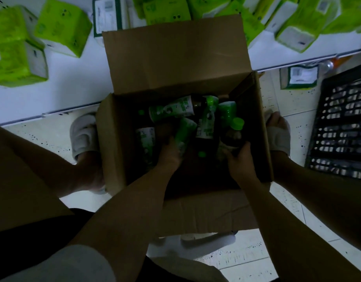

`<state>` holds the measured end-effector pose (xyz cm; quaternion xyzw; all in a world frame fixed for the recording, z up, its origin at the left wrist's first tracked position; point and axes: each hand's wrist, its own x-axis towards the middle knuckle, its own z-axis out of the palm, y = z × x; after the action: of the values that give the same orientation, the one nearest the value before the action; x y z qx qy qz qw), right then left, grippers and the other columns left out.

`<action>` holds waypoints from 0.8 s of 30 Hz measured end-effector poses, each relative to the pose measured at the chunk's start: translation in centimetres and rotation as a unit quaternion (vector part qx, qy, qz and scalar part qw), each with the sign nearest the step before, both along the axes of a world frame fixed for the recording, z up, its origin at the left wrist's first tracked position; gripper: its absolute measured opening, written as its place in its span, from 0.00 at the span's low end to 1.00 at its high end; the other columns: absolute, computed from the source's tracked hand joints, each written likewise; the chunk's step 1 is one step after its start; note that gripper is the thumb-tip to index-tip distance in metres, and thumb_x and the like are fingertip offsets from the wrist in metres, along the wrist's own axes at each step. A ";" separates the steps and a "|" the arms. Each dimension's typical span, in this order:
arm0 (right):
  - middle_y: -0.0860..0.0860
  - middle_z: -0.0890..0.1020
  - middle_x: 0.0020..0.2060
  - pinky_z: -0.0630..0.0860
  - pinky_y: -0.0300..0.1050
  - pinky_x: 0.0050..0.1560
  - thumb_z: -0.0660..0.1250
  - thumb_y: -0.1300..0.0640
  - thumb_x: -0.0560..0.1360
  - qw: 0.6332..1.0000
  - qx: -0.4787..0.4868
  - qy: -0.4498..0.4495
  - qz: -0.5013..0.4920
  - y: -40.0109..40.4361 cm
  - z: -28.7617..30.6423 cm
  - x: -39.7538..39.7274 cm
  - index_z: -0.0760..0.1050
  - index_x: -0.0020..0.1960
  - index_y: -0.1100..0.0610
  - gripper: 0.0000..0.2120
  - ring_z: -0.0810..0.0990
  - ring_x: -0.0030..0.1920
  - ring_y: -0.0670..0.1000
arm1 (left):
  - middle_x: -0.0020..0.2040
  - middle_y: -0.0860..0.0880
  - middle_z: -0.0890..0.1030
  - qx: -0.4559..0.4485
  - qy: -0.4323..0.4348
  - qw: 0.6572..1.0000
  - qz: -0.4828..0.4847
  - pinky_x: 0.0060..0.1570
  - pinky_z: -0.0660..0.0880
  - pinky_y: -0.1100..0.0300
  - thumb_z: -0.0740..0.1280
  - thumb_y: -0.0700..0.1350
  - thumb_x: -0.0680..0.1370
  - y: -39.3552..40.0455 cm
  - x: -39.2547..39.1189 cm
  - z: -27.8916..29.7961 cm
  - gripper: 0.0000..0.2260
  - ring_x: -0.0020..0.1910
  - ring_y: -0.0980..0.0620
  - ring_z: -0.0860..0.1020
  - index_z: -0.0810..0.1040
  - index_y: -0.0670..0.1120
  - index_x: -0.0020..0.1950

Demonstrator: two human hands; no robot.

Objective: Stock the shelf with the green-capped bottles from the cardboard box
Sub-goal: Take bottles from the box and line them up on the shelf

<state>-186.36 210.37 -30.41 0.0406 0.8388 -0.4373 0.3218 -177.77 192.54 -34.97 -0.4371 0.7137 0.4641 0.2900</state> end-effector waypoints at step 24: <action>0.50 0.77 0.55 0.72 0.50 0.60 0.69 0.58 0.75 0.987 -0.104 0.120 0.033 -5.9 12.5 2.1 0.65 0.59 0.48 0.18 0.76 0.58 0.52 | 0.56 0.45 0.79 -0.210 0.134 0.966 -0.071 0.50 0.76 0.55 0.76 0.54 0.67 -7.3 4.6 16.8 0.24 0.52 0.45 0.79 0.79 0.47 0.59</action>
<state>-184.26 204.45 -17.89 -0.0736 0.8221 -0.5130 0.2357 -173.15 185.23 -18.17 -0.3698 0.8571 0.3360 0.1253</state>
